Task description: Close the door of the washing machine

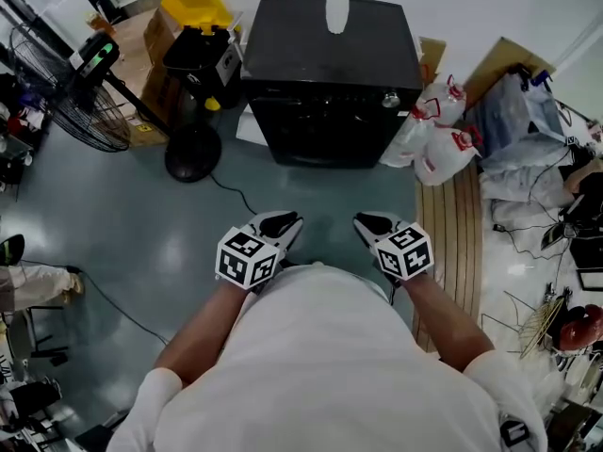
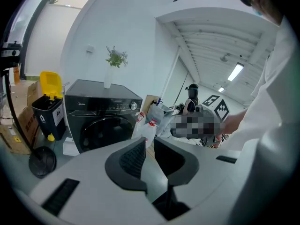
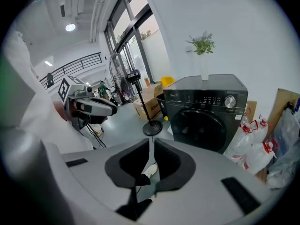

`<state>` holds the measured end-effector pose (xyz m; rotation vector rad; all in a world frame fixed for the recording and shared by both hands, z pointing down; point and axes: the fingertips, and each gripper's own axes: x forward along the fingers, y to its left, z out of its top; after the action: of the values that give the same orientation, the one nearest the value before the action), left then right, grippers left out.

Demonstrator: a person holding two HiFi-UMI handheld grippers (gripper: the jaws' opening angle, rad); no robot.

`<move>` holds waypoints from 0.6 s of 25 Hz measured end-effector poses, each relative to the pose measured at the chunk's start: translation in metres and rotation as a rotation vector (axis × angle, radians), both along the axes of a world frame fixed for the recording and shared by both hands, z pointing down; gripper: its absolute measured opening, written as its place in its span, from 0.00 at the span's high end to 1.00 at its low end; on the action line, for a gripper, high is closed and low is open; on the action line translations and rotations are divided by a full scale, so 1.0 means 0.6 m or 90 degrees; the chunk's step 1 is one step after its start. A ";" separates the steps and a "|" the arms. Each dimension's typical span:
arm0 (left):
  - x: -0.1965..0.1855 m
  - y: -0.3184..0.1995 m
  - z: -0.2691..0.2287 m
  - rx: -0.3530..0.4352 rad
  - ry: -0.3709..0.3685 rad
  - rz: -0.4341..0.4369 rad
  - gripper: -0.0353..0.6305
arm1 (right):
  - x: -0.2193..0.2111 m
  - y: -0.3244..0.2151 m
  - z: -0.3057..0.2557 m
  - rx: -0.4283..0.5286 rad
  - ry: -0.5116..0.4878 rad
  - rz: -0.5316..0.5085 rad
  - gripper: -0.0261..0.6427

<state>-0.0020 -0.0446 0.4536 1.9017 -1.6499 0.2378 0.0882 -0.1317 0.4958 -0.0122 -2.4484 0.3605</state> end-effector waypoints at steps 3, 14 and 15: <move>-0.003 0.009 0.000 -0.001 0.001 -0.004 0.85 | -0.002 0.007 -0.005 0.003 -0.003 -0.003 0.90; -0.001 0.021 0.007 -0.006 0.007 -0.016 0.85 | -0.003 0.018 -0.006 -0.001 -0.005 -0.007 0.91; -0.002 0.023 0.007 -0.007 0.007 -0.018 0.85 | -0.004 0.018 -0.006 -0.001 -0.007 -0.008 0.91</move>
<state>-0.0030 -0.0311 0.4576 1.8672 -1.6639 0.2242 0.0860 -0.1211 0.4921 -0.0305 -2.4571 0.3581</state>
